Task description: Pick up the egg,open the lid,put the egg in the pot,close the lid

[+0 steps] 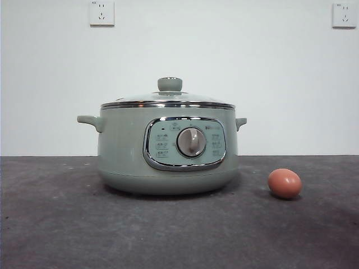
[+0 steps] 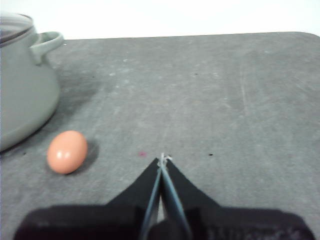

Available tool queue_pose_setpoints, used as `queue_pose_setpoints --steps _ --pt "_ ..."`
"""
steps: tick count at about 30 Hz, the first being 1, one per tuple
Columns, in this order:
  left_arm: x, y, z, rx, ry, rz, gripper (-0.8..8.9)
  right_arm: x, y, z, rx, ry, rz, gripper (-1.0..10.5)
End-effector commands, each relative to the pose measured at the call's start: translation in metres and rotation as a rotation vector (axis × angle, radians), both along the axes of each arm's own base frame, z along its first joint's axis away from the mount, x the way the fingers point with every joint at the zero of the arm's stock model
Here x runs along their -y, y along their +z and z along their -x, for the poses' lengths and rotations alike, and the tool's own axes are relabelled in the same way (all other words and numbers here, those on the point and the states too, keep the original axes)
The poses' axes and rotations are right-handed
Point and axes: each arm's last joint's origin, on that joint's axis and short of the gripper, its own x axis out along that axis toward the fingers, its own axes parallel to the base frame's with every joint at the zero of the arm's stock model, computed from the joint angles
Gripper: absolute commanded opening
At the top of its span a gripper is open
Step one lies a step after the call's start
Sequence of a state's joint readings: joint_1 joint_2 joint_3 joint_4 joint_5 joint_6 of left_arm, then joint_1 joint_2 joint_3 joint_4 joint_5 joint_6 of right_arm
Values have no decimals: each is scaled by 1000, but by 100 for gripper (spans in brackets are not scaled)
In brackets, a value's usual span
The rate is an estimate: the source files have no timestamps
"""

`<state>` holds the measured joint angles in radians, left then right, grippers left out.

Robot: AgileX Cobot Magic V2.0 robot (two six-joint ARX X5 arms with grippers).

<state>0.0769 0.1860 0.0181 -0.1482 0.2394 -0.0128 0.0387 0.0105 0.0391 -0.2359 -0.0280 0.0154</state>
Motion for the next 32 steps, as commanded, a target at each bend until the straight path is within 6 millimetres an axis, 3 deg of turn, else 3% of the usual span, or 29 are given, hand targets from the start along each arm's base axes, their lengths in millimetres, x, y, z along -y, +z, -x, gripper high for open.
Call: queue_pose_setpoints --steps 1,6,12,18,32 --pt "0 -3 0 -6 6 21 -4 -1 0 -1 17 15 -15 1" --pt "0 5 0 0 27 92 -6 -1 8 -2 91 13 -104 -9" --pt "0 37 2 25 34 129 -7 -1 33 3 141 2 -212 -12" --pt "2 83 5 65 -14 145 -7 -1 73 8 142 20 -256 -12" --pt "9 171 14 -47 -244 146 -7 -8 182 10 -175 289 -99 -12"
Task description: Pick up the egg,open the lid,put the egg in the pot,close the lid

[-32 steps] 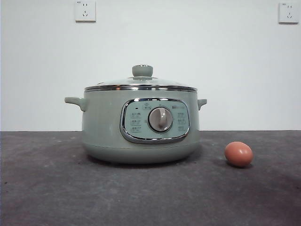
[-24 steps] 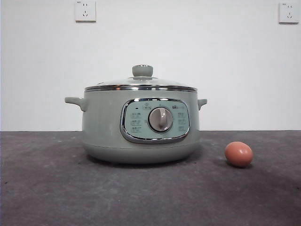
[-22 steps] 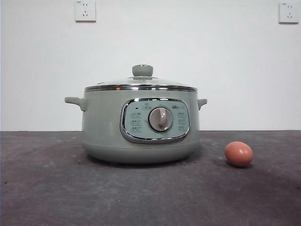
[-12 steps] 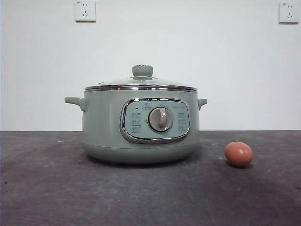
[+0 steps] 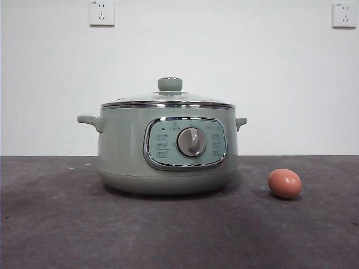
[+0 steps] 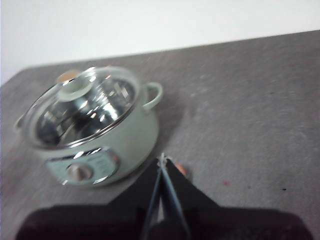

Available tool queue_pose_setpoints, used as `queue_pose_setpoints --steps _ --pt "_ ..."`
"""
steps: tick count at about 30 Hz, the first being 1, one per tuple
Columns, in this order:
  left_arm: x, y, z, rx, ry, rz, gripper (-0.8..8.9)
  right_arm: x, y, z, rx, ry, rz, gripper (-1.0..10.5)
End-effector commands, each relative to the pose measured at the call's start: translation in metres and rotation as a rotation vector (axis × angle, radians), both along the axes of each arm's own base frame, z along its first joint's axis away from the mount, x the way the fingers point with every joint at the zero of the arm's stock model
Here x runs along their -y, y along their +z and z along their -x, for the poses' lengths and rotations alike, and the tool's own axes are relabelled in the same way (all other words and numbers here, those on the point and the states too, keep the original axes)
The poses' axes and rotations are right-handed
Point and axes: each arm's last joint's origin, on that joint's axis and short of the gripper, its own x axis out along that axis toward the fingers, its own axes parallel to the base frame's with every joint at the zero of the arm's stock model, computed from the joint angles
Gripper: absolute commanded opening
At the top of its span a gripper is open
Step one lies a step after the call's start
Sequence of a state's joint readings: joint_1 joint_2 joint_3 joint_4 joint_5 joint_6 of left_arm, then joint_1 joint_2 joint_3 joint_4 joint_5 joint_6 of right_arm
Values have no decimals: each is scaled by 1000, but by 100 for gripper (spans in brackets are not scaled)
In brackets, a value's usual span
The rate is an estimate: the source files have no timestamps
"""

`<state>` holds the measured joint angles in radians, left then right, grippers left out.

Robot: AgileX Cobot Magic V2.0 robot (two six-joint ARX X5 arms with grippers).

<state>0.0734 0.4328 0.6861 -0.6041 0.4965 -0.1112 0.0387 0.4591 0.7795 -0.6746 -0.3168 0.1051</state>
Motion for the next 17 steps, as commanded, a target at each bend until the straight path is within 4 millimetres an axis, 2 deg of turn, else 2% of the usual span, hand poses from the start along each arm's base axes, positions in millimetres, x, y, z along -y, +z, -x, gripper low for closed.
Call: queue_pose_setpoints --steps 1,8,17 --pt "2 15 3 14 -35 -35 -7 -1 20 2 -10 54 67 -11" --pt "6 48 10 -1 -104 -83 -7 -1 51 8 -57 110 126 -11" --pt "8 67 9 -10 -138 -92 1 -1 58 12 -51 118 143 8"
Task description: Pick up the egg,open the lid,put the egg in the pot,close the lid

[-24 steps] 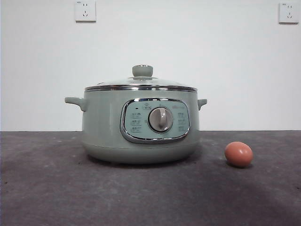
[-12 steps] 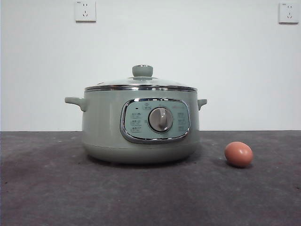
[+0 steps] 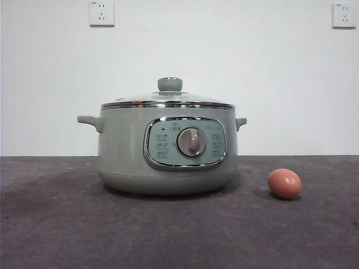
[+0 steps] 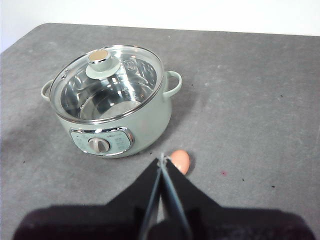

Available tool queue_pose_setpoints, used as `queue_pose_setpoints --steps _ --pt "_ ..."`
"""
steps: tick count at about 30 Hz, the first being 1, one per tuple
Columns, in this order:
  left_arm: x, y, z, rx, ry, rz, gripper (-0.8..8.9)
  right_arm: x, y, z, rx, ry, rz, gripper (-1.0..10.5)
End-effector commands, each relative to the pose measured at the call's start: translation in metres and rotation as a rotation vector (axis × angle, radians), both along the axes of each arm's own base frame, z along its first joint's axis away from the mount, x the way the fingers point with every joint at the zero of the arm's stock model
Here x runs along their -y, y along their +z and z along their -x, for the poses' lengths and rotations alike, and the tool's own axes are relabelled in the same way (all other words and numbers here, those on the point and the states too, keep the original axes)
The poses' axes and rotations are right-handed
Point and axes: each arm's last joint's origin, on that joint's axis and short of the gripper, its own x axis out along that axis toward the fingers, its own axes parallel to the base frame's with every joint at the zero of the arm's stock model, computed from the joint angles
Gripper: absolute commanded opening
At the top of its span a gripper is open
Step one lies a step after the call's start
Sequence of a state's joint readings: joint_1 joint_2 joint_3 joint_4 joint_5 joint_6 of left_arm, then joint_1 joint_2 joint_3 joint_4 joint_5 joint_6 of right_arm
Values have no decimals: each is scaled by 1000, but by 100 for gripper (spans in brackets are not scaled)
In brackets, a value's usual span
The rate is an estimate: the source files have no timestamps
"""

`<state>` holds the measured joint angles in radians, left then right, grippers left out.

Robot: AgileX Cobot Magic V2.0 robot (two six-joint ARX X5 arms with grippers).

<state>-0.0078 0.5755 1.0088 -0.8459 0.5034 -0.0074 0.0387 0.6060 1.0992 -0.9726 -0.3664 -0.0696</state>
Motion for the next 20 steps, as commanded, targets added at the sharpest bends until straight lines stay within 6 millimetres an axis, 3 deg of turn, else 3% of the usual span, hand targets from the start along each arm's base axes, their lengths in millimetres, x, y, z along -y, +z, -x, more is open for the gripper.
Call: queue_pose_setpoints --steps 1,3,5,7,8,10,13,20 --pt "1 2 -1 2 -28 -5 3 0 1 0 8 7 10 13" --pt "2 3 -2 -2 -61 10 57 0 1 0 6 7 9 72" --pt "3 4 -3 -4 -96 26 247 0 1 0 5 6 7 225" --pt "3 4 -5 -11 -110 33 518 0 1 0 4 6 7 369" --pt "3 4 -5 -13 -110 33 592 0 1 0 3 6 6 422" --pt "3 4 -6 -21 -110 38 627 0 0 1 -3 6 7 520" --pt "4 4 -6 -22 -132 49 627 0 -1 1 -21 6 7 573" --pt "4 5 -8 -16 -131 49 627 0 -2 0 -34 3 2 572"
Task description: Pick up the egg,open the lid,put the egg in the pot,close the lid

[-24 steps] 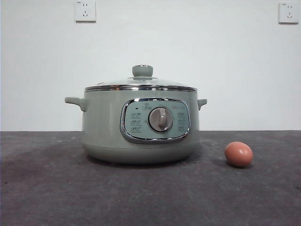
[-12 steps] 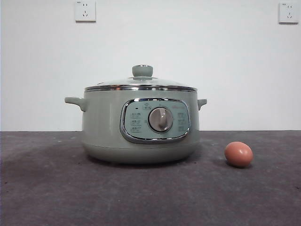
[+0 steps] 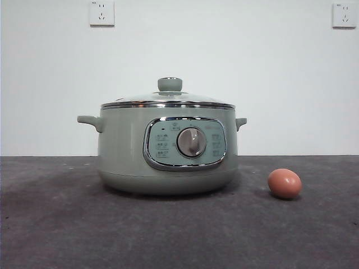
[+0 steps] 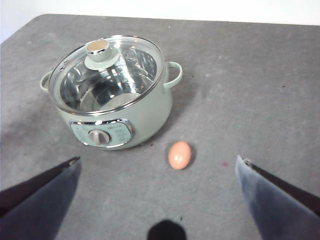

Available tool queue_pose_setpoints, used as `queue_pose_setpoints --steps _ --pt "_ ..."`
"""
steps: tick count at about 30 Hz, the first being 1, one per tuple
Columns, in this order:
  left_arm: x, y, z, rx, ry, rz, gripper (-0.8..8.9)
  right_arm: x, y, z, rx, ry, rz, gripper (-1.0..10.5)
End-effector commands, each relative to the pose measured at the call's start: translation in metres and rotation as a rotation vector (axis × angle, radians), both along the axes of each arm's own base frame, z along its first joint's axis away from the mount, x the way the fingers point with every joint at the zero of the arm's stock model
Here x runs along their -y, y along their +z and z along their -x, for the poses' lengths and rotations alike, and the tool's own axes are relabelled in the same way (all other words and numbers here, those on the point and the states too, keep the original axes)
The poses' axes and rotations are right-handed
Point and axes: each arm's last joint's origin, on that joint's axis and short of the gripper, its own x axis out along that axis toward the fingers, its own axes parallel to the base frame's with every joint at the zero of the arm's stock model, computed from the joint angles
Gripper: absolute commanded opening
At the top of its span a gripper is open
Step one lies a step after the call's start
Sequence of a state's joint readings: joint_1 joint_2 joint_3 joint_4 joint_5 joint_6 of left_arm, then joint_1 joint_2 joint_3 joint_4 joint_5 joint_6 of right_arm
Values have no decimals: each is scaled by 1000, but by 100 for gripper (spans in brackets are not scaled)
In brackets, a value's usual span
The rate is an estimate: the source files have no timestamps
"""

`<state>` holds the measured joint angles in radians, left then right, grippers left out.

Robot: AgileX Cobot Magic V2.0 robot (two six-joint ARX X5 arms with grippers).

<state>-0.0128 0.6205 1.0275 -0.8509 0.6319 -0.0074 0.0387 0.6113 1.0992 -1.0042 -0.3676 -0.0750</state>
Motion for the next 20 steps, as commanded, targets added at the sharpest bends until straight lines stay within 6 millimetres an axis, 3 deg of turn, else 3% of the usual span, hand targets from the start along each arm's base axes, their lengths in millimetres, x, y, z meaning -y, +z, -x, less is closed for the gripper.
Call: queue_pose_setpoints --steps 1,6,11,20 --pt "0 2 -1 14 -9 -3 627 0 1 0 1 0 -3 572" --pt "3 3 -10 18 -35 -4 627 0 0 -2 -7 -2 -6 572" --pt "10 10 -31 28 -86 -3 627 -1 -1 -12 -41 -8 -15 572" --pt "40 21 -99 3 -172 -61 626 -2 -7 -32 -120 21 -33 568"
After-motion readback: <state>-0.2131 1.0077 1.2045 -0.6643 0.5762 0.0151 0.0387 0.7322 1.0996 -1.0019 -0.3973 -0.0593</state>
